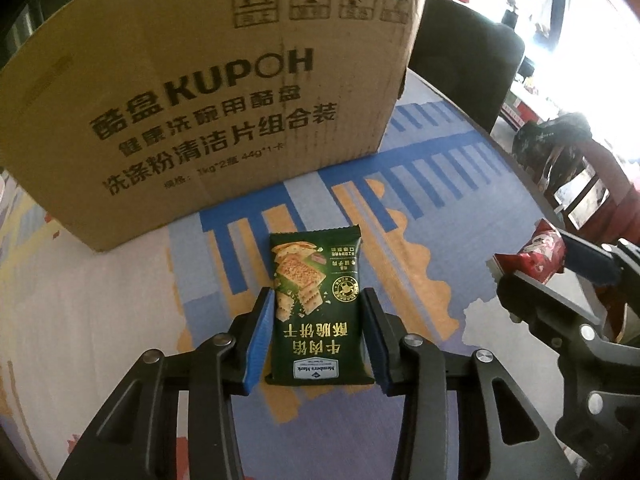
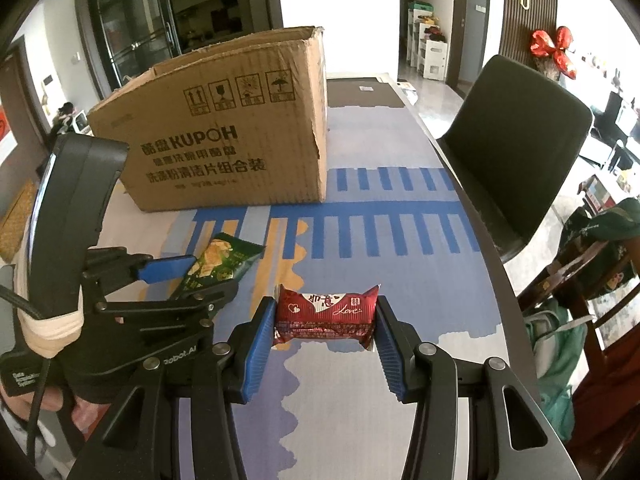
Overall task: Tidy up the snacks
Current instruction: 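Lift and carry the green cracker bag and red candy bag over the box with both tools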
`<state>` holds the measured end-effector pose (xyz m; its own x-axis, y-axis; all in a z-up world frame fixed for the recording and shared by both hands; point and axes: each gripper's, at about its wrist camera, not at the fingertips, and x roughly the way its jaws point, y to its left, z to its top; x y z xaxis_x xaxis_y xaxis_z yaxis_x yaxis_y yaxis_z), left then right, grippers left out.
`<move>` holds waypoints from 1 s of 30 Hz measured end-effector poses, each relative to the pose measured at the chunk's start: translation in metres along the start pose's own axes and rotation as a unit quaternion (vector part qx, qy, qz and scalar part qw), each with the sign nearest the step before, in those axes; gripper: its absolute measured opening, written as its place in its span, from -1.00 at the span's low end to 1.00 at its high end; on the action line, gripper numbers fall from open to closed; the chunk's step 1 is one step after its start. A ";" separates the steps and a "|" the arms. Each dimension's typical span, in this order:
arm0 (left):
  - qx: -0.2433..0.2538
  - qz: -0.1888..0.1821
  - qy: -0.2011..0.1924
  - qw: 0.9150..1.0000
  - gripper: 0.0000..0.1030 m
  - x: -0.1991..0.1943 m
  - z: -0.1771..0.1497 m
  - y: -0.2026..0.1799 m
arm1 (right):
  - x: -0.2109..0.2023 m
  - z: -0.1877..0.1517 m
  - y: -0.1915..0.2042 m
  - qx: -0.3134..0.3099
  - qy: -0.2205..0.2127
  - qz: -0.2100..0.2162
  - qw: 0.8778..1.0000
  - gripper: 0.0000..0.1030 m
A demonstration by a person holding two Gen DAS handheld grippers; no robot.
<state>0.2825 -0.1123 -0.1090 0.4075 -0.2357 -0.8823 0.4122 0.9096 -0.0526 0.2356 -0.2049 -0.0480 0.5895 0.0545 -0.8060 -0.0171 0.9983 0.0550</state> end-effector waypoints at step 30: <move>-0.067 0.031 -0.169 0.983 -0.19 -0.151 0.024 0.054 | -0.070 0.072 0.037 -0.028 -0.128 0.039 0.991 -0.05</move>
<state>0.2630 -0.0355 0.0332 0.6843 -0.2588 -0.6817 0.2774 0.9570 -0.0849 0.2518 -0.1727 0.0530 0.7699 0.1321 -0.6244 -0.1117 0.9911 0.0720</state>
